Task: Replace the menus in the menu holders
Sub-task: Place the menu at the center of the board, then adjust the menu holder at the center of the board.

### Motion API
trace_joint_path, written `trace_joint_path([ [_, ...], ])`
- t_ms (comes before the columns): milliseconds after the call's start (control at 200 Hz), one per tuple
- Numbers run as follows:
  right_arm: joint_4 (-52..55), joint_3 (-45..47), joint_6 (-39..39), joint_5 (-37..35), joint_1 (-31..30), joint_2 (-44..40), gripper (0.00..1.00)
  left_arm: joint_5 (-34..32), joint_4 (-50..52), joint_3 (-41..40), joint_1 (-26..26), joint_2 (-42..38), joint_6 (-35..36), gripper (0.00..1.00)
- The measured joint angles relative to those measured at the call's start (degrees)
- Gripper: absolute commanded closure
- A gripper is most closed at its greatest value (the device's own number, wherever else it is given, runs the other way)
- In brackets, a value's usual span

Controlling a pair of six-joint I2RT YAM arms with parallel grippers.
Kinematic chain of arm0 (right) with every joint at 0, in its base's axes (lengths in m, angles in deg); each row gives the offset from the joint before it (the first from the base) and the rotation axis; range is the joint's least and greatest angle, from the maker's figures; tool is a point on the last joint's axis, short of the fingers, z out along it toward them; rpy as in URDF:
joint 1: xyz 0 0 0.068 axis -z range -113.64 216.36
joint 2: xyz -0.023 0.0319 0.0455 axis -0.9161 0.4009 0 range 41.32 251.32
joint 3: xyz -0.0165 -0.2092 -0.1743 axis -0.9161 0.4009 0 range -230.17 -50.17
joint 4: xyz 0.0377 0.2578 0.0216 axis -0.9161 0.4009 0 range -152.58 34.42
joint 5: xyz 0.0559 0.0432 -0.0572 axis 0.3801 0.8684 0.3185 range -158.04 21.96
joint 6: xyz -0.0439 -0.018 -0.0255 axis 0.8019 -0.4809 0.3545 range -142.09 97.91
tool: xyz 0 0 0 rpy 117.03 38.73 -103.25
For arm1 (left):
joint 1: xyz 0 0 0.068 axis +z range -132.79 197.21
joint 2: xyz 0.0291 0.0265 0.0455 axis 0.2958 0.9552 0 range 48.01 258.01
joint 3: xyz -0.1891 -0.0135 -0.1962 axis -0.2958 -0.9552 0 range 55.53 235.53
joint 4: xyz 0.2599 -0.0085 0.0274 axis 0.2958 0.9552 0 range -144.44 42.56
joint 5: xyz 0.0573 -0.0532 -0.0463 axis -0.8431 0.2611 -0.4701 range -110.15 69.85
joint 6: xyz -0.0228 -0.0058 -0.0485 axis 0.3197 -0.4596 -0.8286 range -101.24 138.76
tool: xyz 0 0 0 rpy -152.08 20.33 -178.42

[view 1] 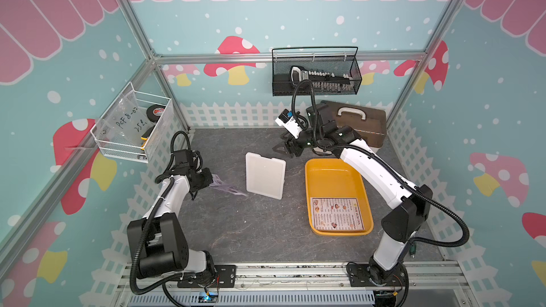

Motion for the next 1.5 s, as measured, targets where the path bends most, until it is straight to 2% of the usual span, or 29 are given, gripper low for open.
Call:
trace_joint_path([
  [255,-0.2,0.0,0.0,-0.2,0.0,0.0,0.3,-6.5,0.3,2.6,0.3,6.1,0.9,0.85],
  [500,1.0,0.1,0.4,-3.1,0.0,1.4,0.23,-15.5,0.5,4.9,0.3,12.2,1.2,0.48],
  [675,3.1,2.3,1.2,-5.4,0.0,2.6,0.19,-20.1,2.9,10.8,-0.2,13.5,-1.3,0.37],
  [785,3.7,4.3,1.3,-6.1,-0.3,2.6,0.19,-23.3,4.2,14.3,-4.7,10.4,-3.6,0.31],
  [871,3.9,5.7,1.2,-6.2,-0.5,2.6,0.2,-25.3,4.6,16.2,-11.7,6.2,-5.0,0.3],
  [971,3.6,7.1,0.6,-6.1,-0.8,2.6,0.24,-26.0,4.5,17.4,-16.9,2.8,-6.3,0.3],
  [1156,1.4,9.0,-2.4,-6.3,-1.6,3.1,0.34,-27.3,4.9,17.4,-17.1,2.1,-7.7,0.31],
  [1396,-2.9,12.3,-7.8,-6.4,-2.4,3.2,0.57,-27.8,5.0,17.4,-17.2,1.8,-7.5,0.3],
  [1501,-5.4,13.5,-11.0,-7.2,-2.9,3.2,0.71,-27.8,5.0,17.4,-17.2,1.0,-7.4,0.3],
])
